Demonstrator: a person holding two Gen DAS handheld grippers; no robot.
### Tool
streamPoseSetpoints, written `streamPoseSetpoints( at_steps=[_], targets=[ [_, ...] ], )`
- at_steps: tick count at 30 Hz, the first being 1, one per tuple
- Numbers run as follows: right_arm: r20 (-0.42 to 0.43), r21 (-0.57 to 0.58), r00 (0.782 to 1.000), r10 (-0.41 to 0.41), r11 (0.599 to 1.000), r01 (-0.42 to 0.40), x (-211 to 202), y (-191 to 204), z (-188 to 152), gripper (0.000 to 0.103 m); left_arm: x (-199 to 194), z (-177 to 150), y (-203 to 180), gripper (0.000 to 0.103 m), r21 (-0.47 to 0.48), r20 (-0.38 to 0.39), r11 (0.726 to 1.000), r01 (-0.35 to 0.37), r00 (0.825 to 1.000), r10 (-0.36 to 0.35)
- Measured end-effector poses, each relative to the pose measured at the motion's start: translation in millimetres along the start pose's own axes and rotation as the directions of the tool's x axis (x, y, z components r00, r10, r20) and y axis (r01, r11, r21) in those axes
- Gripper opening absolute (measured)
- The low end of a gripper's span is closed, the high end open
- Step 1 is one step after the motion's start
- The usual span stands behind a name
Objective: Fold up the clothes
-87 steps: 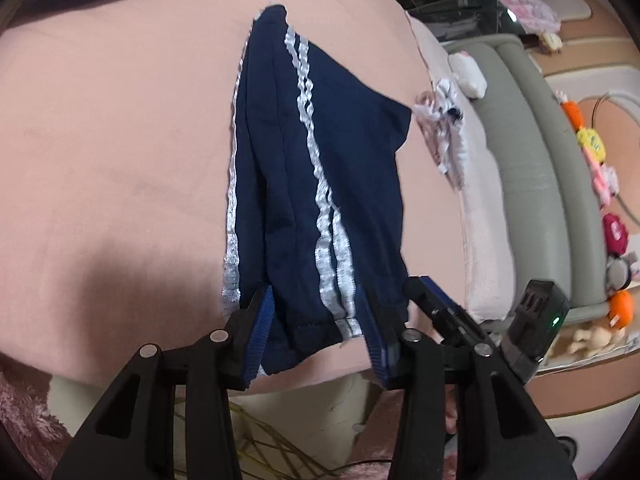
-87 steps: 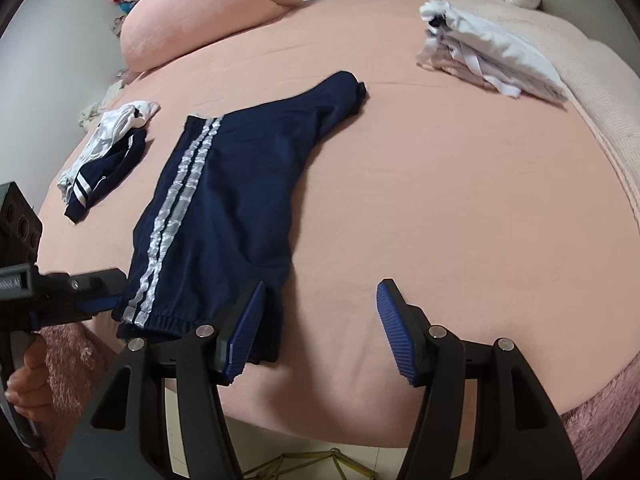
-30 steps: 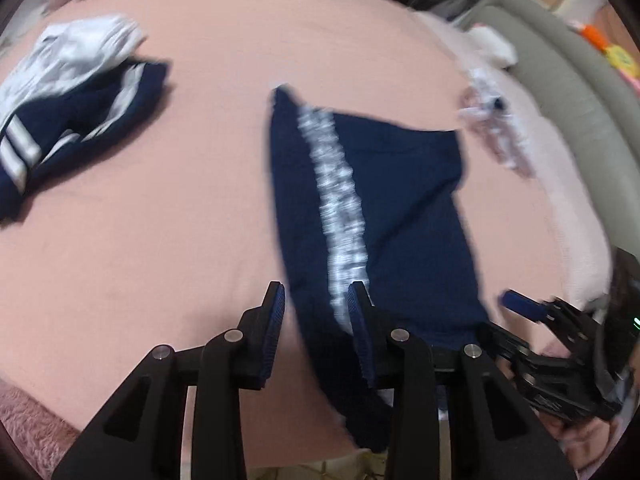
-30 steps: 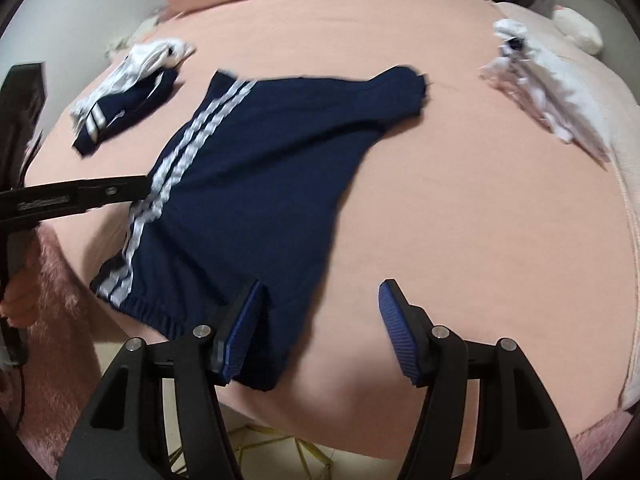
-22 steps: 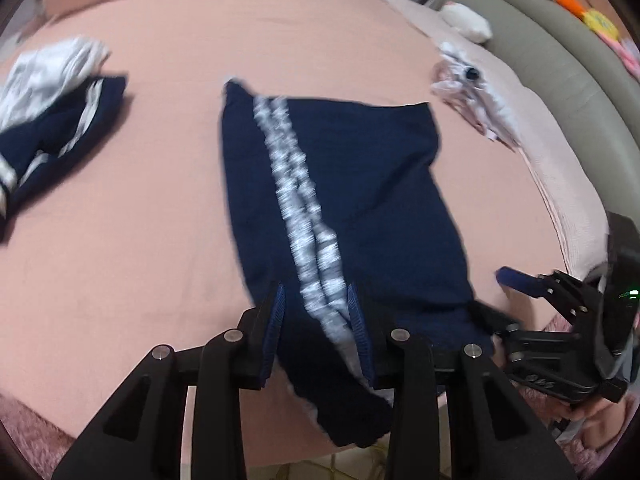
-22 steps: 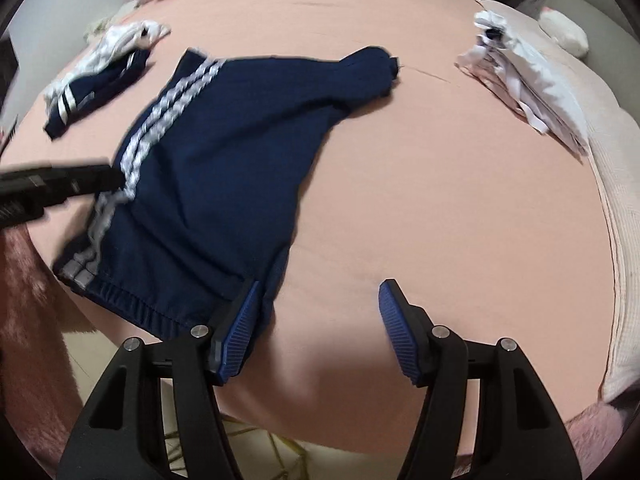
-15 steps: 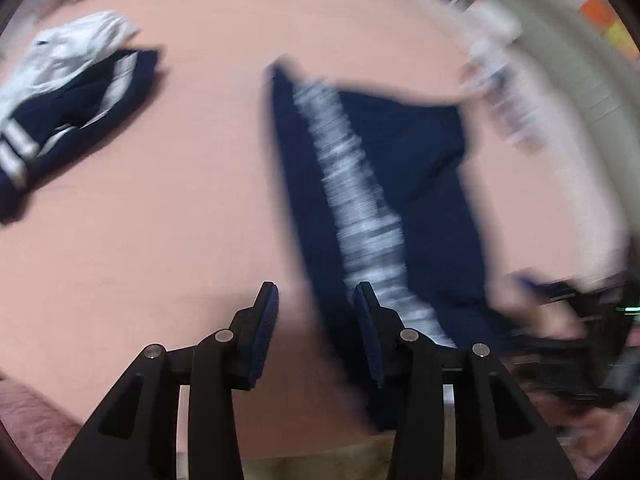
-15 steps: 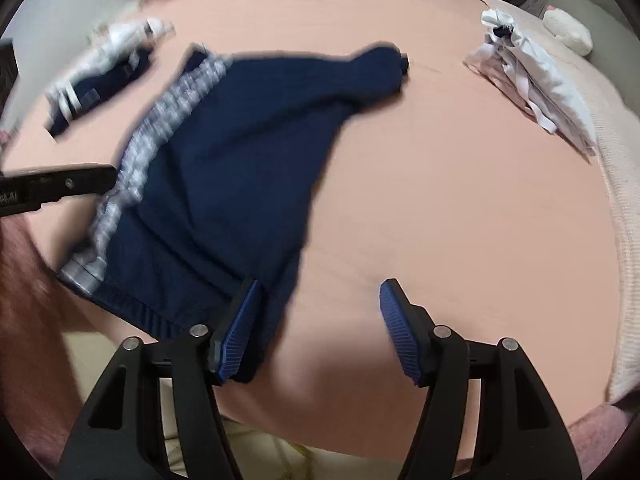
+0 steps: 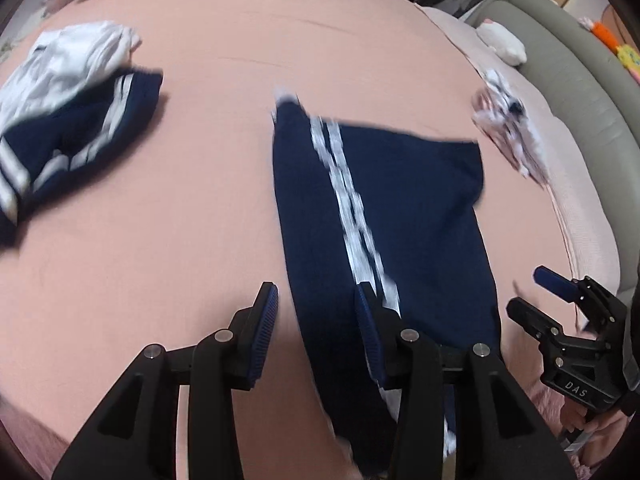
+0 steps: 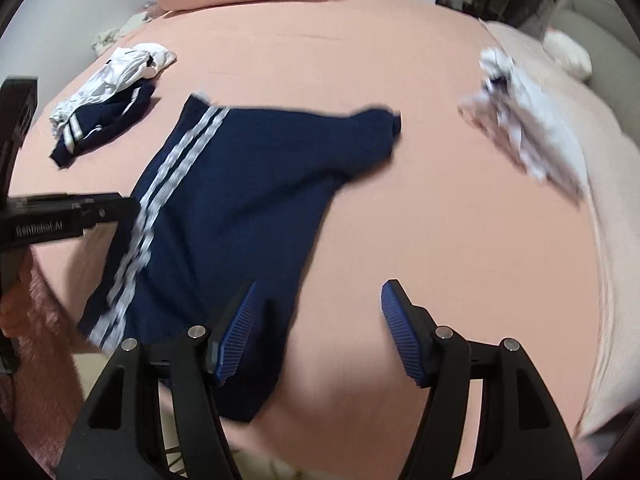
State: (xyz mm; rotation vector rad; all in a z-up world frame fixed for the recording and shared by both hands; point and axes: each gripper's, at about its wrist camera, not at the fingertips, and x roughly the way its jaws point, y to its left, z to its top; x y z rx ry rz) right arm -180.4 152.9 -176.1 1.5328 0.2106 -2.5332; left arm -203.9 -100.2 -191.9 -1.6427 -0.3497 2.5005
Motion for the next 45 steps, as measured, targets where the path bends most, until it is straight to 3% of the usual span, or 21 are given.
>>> streamPoseSetpoints(
  at_steps=[6, 9, 11, 12, 14, 16, 20, 22, 24, 25, 27, 31, 35, 37, 42, 45],
  targets=[
    [-0.012, -0.044, 1.0, 0.015, 0.999, -0.015, 41.5, -2.3, 44.1, 0.064, 35.2, 36.0, -2.4, 0.042, 0.154, -0.027, 0.983, -0.1, 0.994, 0.105],
    [-0.079, -0.074, 0.995, -0.067, 0.995, 0.061, 72.7, -8.0, 45.8, 0.066, 38.4, 37.9, 5.3, 0.044, 0.179, -0.017, 0.976, -0.127, 0.991, 0.132],
    [-0.103, 0.024, 0.994, -0.024, 0.999, 0.026, 71.7, -29.0, 45.5, 0.069, 35.2, 38.0, 12.8, 0.05, 0.175, -0.009, 0.975, -0.136, 0.99, 0.14],
    [-0.117, 0.036, 0.992, -0.048, 0.998, 0.052, 68.3, -35.7, 45.1, 0.069, 33.1, 38.2, 17.2, 0.052, 0.163, -0.004, 0.977, -0.137, 0.99, 0.14],
    [-0.137, 0.025, 0.982, -0.13, 0.991, 0.135, 62.6, -44.1, 44.8, 0.065, 28.2, 41.2, 27.2, 0.052, 0.111, 0.003, 0.986, -0.126, 0.992, 0.126],
    [-0.1, 0.01, 0.986, -0.136, 0.99, 0.138, 53.1, -49.9, 48.8, 0.065, 21.3, 46.1, 28.6, 0.052, 0.101, 0.041, 0.988, -0.114, 0.993, 0.111],
    [-0.012, 0.084, 1.0, -0.005, 0.996, 0.006, 42.6, -58.2, 74.1, 0.064, 14.9, 58.6, 14.1, 0.05, 0.123, 0.107, 0.992, -0.02, 0.994, 0.007],
    [0.019, 0.048, 1.0, 0.001, 0.999, -0.002, 49.1, -50.7, 87.9, 0.064, 22.3, 61.7, 5.4, 0.05, 0.153, 0.103, 0.988, -0.009, 0.995, -0.007],
    [-0.005, 0.007, 1.0, 0.005, 1.0, -0.005, 67.6, -42.8, 98.1, 0.064, 34.3, 65.7, 1.3, 0.05, 0.184, 0.086, 0.983, 0.007, 0.996, -0.024],
    [-0.017, -0.014, 1.0, 0.007, 1.0, -0.007, 76.9, -38.9, 103.2, 0.063, 41.4, 68.4, 0.1, 0.05, 0.19, 0.074, 0.982, 0.007, 0.997, -0.022],
    [-0.058, -0.072, 0.993, -0.099, 0.993, 0.095, 98.1, -38.1, 108.5, 0.061, 56.6, 75.2, -4.2, 0.05, 0.194, 0.046, 0.981, -0.006, 0.999, -0.003],
    [-0.031, -0.082, 0.995, -0.092, 0.993, 0.09, 92.3, -35.6, 108.7, 0.061, 60.8, 84.2, 5.9, 0.05, 0.141, 0.064, 0.99, -0.014, 0.998, 0.004],
    [-0.003, -0.091, 0.997, -0.082, 0.993, 0.081, 86.0, -33.1, 108.9, 0.062, 49.4, 92.1, 15.3, 0.05, 0.085, 0.139, 0.996, -0.034, 0.99, 0.021],
    [0.011, -0.096, 0.997, -0.076, 0.992, 0.077, 82.8, -31.8, 108.9, 0.062, 45.7, 91.0, 11.8, 0.05, 0.103, 0.145, 0.995, 0.001, 0.989, -0.016],
    [0.046, -0.107, 0.997, -0.062, 0.992, 0.066, 74.9, -28.6, 109.1, 0.062, 50.2, 84.9, -24.4, 0.05, 0.252, 0.143, 0.967, 0.036, 0.987, -0.074],
    [0.022, -0.08, 0.997, -0.068, 0.994, 0.07, 77.6, -32.7, 102.5, 0.061, 54.8, 82.7, -41.9, 0.05, 0.312, 0.129, 0.949, 0.033, 0.989, -0.077]
  ],
)
